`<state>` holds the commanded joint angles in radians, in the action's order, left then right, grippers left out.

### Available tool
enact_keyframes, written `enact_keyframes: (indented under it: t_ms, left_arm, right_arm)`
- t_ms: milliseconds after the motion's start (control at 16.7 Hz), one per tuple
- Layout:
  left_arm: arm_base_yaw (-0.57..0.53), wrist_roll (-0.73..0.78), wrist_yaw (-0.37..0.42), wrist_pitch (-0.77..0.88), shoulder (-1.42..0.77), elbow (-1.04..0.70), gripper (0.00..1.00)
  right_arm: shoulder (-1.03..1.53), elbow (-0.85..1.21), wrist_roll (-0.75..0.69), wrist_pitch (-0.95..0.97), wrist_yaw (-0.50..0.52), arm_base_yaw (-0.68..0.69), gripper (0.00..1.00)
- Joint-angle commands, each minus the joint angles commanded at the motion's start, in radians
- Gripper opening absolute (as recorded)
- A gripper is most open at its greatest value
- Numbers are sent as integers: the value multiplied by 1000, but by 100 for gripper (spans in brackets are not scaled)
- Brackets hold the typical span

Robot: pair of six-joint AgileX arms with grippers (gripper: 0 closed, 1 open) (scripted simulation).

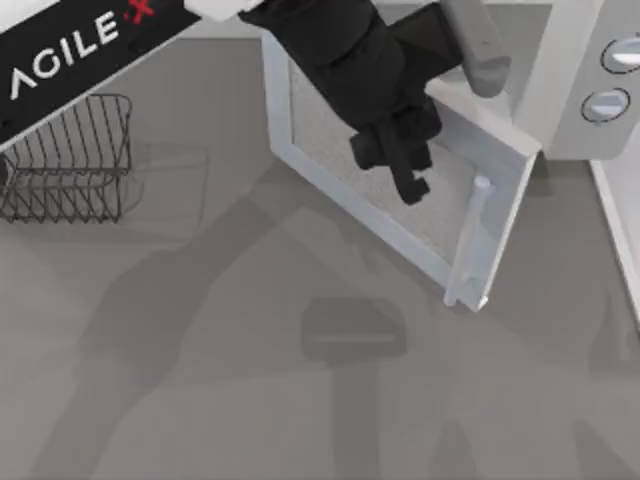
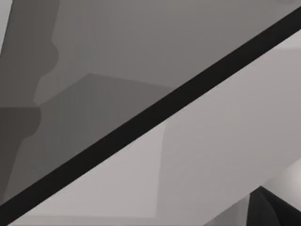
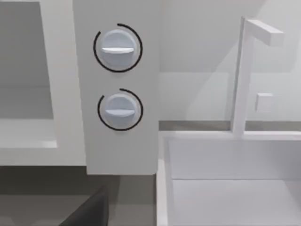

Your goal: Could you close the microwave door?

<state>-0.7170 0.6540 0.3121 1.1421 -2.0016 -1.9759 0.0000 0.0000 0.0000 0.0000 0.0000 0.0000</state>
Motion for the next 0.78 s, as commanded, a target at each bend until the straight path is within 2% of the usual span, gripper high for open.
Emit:
enact_keyframes:
  t_ms: [300,600,780]
  left_arm:
    - [-90,-13,-82,-3,-57,-37,0]
    - [-10,-44,11,13,-48,-81,0]
    - [-5,-45,17,13,-47,-82,0]
  right_arm:
    - [0,0,0,0,0,0,100]
    - [0,0,0,0,0,0,100]
    - [0,0,0,0,0,0,100]
